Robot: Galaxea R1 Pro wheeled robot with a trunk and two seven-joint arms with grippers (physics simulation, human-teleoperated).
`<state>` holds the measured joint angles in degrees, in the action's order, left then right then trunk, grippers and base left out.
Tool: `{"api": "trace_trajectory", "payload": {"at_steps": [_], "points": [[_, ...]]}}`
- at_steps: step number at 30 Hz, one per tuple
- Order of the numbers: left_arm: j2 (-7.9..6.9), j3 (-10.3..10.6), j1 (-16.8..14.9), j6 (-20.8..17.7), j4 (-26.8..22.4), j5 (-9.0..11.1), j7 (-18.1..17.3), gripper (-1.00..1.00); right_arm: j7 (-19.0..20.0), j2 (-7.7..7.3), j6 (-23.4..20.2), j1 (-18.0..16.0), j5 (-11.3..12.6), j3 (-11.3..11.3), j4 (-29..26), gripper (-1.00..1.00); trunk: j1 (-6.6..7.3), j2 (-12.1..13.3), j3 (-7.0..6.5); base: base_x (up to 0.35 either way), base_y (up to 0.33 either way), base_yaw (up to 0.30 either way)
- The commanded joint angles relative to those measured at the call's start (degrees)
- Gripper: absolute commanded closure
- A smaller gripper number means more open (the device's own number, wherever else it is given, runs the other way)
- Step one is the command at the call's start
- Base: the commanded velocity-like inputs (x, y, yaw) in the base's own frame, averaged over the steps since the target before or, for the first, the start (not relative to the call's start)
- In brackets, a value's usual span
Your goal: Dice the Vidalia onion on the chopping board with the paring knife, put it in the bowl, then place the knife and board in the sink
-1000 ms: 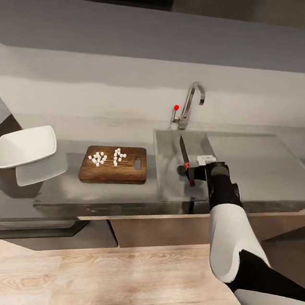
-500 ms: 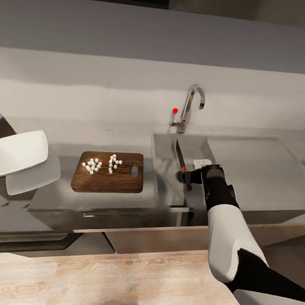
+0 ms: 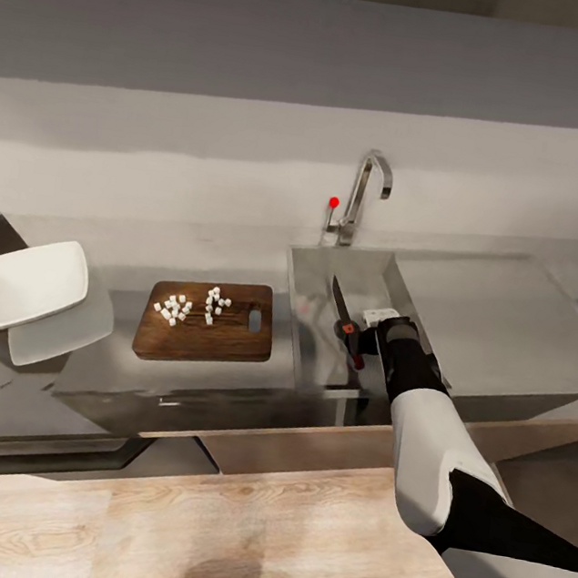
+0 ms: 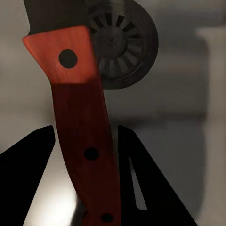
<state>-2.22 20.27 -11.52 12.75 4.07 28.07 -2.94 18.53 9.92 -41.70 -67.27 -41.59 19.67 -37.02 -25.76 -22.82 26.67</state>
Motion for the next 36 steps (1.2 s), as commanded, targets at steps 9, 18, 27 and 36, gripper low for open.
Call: {"api": "trace_trajectory", "payload": {"at_steps": [9,18,27,36], "points": [[0.02,0.48,-0.08,0.35,0.23,0.58,-0.31,-1.00,0.45,0.08,-0.07,-0.06,-0.59,0.37,-0.07,1.00,-0.03,-0.10,0.91,0.000,0.000,0.000],[0.02,0.48,-0.08,0.35,0.23,0.58,-0.31,-1.00,0.57,0.08,-0.05,-0.06,-0.55,0.37,0.58,1.00,-0.03,-0.10,1.71,0.000,0.000,0.000],[0.02,0.49,-0.08,0.30,0.23,0.58,-0.31,-1.00,0.77,0.08,-0.12,-0.06,-0.59,0.38,-0.13,-1.00,-0.03,-0.10,1.78,0.000,0.000,0.000],[0.18,0.56,-0.08,0.27,0.23,0.58,-0.31,-1.00,2.24,0.08,-0.63,-0.06,-0.28,0.48,-10.58,-1.00,-0.03,-0.10,1.60,0.000,0.000,0.000]]}}
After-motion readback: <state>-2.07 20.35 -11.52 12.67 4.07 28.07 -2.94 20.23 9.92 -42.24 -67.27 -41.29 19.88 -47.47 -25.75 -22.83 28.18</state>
